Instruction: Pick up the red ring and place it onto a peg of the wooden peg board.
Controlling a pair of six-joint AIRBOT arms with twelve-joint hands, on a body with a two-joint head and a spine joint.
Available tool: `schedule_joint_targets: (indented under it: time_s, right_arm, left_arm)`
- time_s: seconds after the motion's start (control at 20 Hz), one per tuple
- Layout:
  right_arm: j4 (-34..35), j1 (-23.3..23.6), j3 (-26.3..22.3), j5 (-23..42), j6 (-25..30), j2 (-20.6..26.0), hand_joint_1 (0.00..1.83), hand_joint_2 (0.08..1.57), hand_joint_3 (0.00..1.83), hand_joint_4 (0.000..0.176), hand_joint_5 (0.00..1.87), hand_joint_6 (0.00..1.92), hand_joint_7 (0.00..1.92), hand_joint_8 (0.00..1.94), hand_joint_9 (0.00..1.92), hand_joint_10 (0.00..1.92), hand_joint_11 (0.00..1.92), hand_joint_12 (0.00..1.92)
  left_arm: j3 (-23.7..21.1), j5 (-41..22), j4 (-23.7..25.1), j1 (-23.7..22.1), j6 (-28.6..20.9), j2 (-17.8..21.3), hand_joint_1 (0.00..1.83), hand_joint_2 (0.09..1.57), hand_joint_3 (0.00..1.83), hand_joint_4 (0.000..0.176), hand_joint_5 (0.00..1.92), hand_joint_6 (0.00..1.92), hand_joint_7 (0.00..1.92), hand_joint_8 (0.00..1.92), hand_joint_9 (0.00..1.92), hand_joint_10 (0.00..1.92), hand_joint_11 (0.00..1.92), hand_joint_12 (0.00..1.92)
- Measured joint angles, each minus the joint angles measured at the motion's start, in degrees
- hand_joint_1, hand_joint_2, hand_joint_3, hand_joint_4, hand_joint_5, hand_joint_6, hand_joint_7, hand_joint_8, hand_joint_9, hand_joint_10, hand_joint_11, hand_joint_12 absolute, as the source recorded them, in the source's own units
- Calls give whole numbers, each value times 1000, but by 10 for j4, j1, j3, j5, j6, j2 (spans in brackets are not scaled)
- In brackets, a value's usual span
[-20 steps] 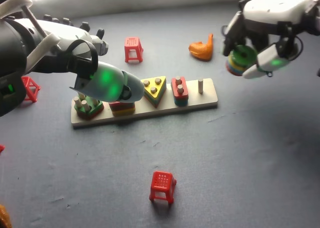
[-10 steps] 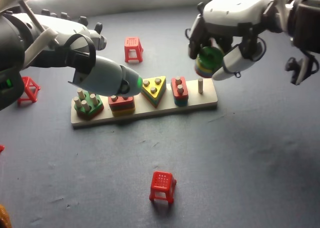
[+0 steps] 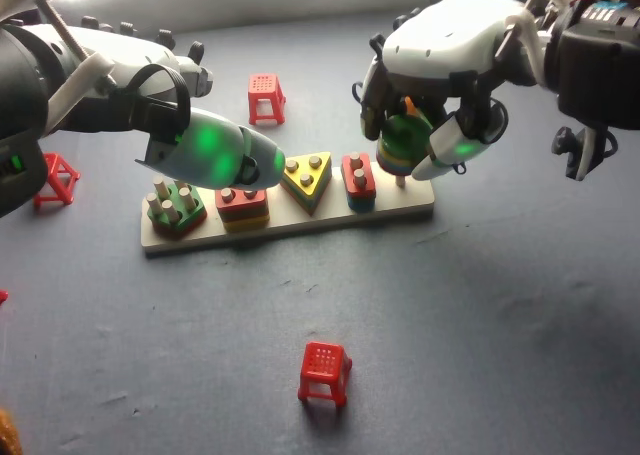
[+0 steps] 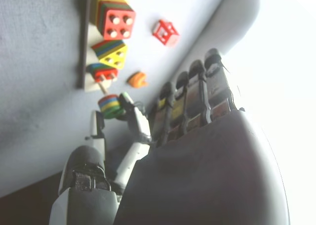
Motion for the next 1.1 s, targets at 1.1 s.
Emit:
schedule_joint_targets:
  time_s: [1.1]
  right_arm:
    - [-44, -28, 31, 12, -2, -24, 1386, 1070, 1, 0, 1014, 899, 1116, 761, 972, 1062, 717, 1145]
  left_arm:
    - [0, 0, 0, -2, -1, 0, 0, 1151, 2, 0, 31, 2, 0, 0, 0, 0, 0, 0]
